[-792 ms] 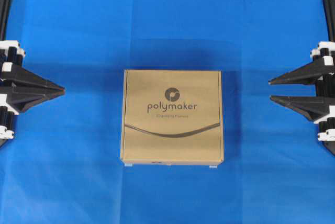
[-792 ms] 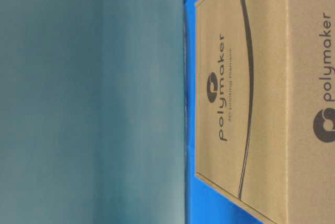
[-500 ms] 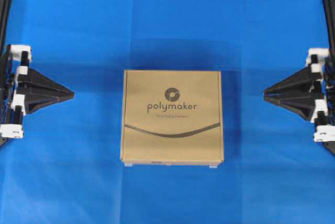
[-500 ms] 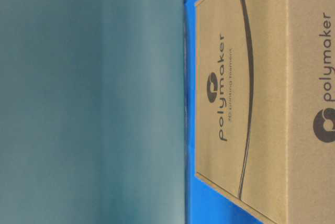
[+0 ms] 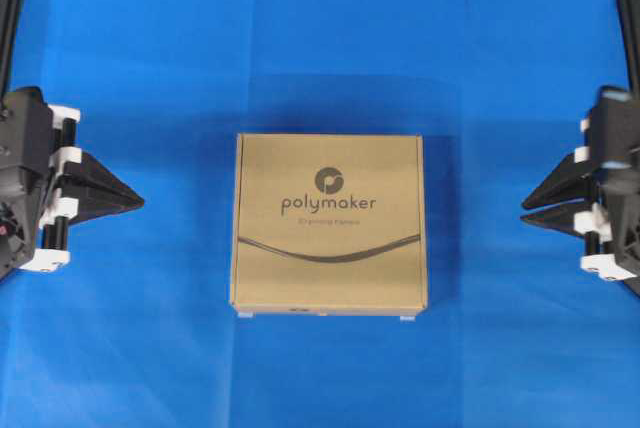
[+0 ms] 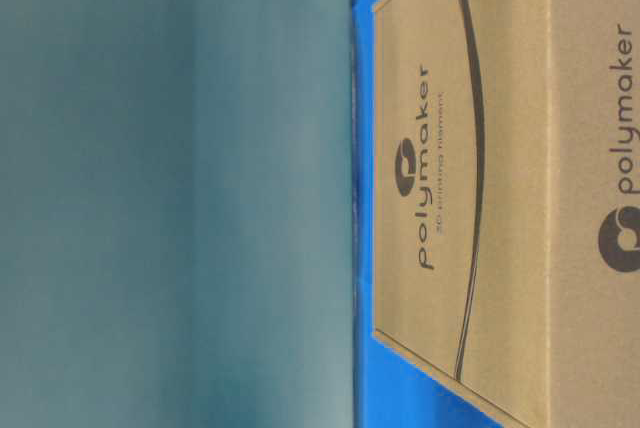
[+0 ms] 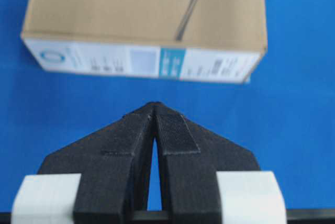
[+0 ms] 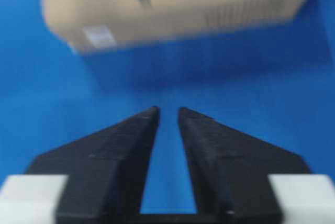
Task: Lift up the cardboard box by clamping it between your arms.
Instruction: 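Move both grippers inward toward the left and right sides of the box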
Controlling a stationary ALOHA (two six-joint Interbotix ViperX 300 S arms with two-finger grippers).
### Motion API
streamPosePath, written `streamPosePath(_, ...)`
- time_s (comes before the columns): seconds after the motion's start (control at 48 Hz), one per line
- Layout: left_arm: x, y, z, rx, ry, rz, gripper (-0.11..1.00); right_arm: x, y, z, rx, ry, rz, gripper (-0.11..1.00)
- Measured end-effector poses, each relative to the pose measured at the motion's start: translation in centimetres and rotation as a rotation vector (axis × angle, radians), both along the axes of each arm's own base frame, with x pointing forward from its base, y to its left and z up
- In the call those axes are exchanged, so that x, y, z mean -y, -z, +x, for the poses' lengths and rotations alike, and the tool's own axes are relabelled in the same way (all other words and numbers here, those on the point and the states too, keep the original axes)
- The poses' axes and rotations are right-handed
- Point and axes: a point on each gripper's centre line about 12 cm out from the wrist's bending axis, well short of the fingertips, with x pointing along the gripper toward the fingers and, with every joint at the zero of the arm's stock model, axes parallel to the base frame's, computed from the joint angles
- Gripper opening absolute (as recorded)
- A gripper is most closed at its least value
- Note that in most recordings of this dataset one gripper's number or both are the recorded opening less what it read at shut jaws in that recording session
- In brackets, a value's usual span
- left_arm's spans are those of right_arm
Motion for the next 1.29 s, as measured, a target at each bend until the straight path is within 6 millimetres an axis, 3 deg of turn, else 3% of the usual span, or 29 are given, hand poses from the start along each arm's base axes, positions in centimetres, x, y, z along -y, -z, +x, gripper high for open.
streamPosePath(0.104,0.0,0.0,-0.2,-0.012,0.002,0.003,0.01,0.0,0.6,0.1,-0.074,-0.013,-0.014,0.28)
streamPosePath(0.208,0.0,0.6,-0.2,-0.054,0.005,0.007,0.08,0.2,0.9,0.3,-0.093,-0.03,-0.042,0.57)
streamPosePath(0.313,0.0,0.9,-0.1,-0.075,0.006,0.006,0.35,0.3,1.3,0.4,-0.119,-0.037,-0.052,0.86)
streamPosePath(0.396,0.0,1.1,0.0,-0.088,0.006,0.005,0.62,0.3,1.7,0.5,-0.139,-0.045,-0.059,0.98)
streamPosePath(0.479,0.0,1.4,0.2,-0.102,-0.005,-0.011,0.81,0.3,1.9,0.6,-0.151,-0.052,-0.066,0.99)
streamPosePath(0.542,0.0,1.7,0.3,-0.121,-0.004,-0.008,0.89,0.4,2.0,0.7,-0.158,-0.049,-0.067,0.99)
streamPosePath(0.834,-0.1,4.6,1.7,-0.259,0.002,-0.001,0.88,0.6,4.4,1.0,-0.301,-0.057,-0.07,0.99)
streamPosePath(1.292,-0.8,8.2,5.8,-0.395,-0.008,0.003,0.89,0.9,8.9,4.4,-0.333,-0.062,-0.078,0.99)
